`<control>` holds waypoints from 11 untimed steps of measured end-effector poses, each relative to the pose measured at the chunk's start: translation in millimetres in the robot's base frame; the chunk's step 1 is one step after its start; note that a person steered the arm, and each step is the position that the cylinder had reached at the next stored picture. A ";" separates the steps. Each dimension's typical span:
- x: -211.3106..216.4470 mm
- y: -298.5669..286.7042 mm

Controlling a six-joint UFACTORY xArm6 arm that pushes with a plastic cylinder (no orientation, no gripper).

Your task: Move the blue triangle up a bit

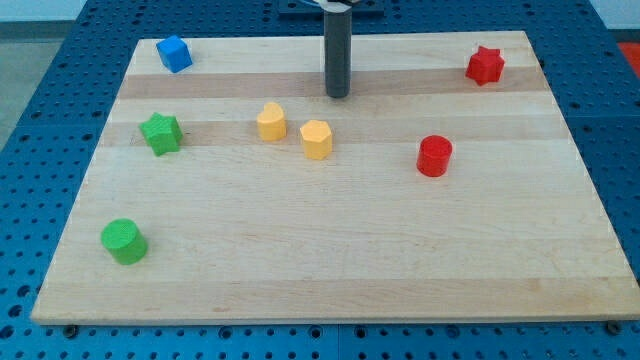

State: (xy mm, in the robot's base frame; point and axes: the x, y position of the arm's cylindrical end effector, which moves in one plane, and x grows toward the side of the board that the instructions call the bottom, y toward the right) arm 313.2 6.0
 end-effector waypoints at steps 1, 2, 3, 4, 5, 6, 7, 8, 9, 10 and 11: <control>-23.8 16.6; -25.3 16.6; -25.3 16.1; -25.3 15.1; -39.4 15.1; -58.9 15.1; -59.5 15.1; -59.6 15.1; -64.8 15.1; -62.8 18.7; -28.4 70.1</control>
